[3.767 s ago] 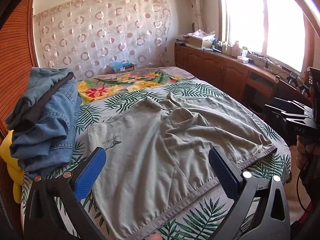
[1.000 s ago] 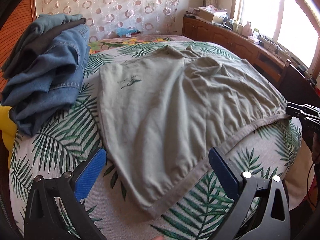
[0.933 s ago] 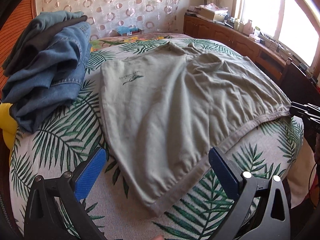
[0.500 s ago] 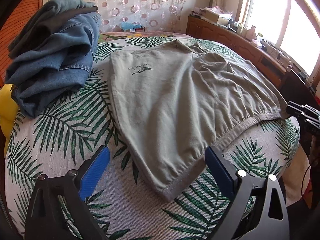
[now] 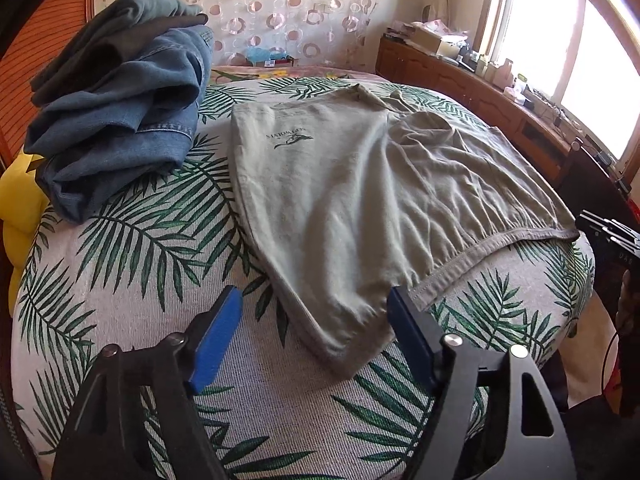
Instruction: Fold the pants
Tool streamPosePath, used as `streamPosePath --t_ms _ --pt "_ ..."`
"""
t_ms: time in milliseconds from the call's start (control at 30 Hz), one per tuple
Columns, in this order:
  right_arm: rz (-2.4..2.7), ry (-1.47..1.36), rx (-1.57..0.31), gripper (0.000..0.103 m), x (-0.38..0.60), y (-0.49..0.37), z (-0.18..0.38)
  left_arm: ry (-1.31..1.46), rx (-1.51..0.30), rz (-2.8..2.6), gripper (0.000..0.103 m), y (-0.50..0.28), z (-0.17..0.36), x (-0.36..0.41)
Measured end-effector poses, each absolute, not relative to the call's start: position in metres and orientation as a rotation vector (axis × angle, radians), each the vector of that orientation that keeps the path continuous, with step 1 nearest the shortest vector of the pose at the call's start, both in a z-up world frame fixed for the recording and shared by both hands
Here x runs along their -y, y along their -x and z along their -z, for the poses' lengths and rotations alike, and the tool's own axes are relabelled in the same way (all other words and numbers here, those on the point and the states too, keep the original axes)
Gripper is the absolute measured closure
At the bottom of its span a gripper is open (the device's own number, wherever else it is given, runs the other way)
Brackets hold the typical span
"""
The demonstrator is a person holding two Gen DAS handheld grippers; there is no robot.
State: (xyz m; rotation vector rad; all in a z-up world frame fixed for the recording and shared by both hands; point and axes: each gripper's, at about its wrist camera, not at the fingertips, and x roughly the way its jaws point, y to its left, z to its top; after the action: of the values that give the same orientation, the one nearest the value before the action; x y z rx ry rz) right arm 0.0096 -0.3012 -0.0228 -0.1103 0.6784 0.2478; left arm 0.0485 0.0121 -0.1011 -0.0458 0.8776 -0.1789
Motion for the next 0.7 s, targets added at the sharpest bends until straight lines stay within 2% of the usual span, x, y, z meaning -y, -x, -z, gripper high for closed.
streamPosePath --t_ms 233,367,500,700 --pt "-0.295 0.093 -0.644 0.073 0.288 -0.006 0.028 0.059 -0.869 0.176 0.062 -0.043 0.1 -0.015" --pt "-0.302 0.078 -0.658 0.073 0.29 -0.01 0.036 0.05 -0.873 0.197 0.072 -0.04 0.1 -0.012" --pt "-0.34 0.067 -0.668 0.073 0.289 -0.018 0.036 0.039 -0.864 0.205 0.094 -0.036 0.1 -0.011" --pt "-0.397 0.064 -0.724 0.073 0.282 -0.031 0.04 0.079 -0.864 0.203 0.098 -0.034 0.1 -0.021"
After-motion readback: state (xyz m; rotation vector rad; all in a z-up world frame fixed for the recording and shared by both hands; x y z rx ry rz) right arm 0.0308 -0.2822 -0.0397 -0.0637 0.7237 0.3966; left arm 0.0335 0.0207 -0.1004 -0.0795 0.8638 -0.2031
